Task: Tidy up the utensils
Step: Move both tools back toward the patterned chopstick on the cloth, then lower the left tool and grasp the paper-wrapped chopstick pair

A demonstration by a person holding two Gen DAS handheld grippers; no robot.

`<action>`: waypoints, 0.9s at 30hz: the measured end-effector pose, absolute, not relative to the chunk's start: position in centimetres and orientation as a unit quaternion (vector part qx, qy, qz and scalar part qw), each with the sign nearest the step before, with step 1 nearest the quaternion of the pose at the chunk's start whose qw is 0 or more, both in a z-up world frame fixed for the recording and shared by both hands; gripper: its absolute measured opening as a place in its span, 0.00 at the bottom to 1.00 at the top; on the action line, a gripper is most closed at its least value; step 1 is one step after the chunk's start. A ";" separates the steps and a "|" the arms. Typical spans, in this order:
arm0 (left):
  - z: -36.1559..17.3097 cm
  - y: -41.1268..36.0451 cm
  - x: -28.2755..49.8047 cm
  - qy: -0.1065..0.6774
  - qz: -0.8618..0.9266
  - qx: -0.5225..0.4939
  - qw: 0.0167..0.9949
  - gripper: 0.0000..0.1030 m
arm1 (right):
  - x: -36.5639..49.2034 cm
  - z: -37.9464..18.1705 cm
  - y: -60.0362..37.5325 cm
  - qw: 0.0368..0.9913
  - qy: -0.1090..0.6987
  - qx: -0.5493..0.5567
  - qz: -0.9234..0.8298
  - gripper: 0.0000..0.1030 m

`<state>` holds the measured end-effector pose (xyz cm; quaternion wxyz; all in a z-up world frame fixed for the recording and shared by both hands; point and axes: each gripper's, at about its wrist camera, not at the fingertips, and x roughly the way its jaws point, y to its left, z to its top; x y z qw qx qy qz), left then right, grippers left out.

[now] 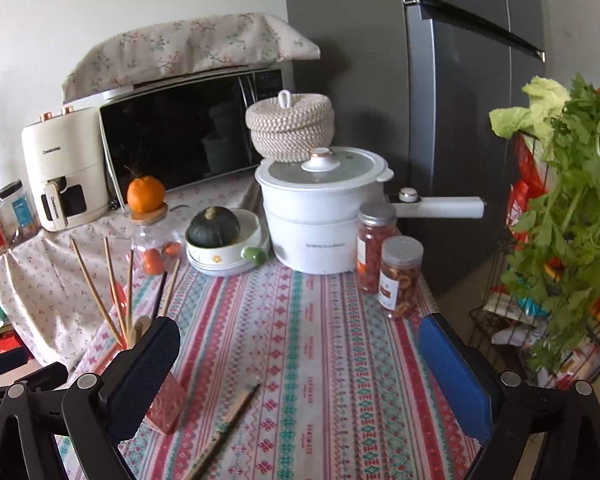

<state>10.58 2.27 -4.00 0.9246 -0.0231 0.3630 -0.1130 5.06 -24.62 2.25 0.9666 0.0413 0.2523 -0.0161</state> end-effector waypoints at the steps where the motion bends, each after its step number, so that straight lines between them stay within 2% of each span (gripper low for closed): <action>1: -4.3 2.1 10.6 0.366 -0.112 -0.018 0.924 0.81 | 5.0 1.9 -24.7 0.965 0.258 0.038 -0.019 0.96; 17: -10.8 -1.4 10.4 0.435 -0.133 0.034 0.890 0.81 | 5.1 -3.6 -25.8 0.941 0.337 0.017 -0.031 0.96; 25: -13.9 -2.3 10.9 0.460 -0.149 0.048 0.874 0.80 | 6.3 -6.9 -26.0 0.915 0.402 0.024 -0.025 0.96; 26: -14.2 -2.4 11.0 0.463 -0.154 0.045 0.872 0.74 | 6.5 -7.4 -26.1 0.910 0.413 0.027 -0.023 0.96; 27: -14.6 -2.4 11.2 0.469 -0.158 0.041 0.868 0.63 | 6.7 -8.0 -26.0 0.905 0.425 0.029 -0.021 0.96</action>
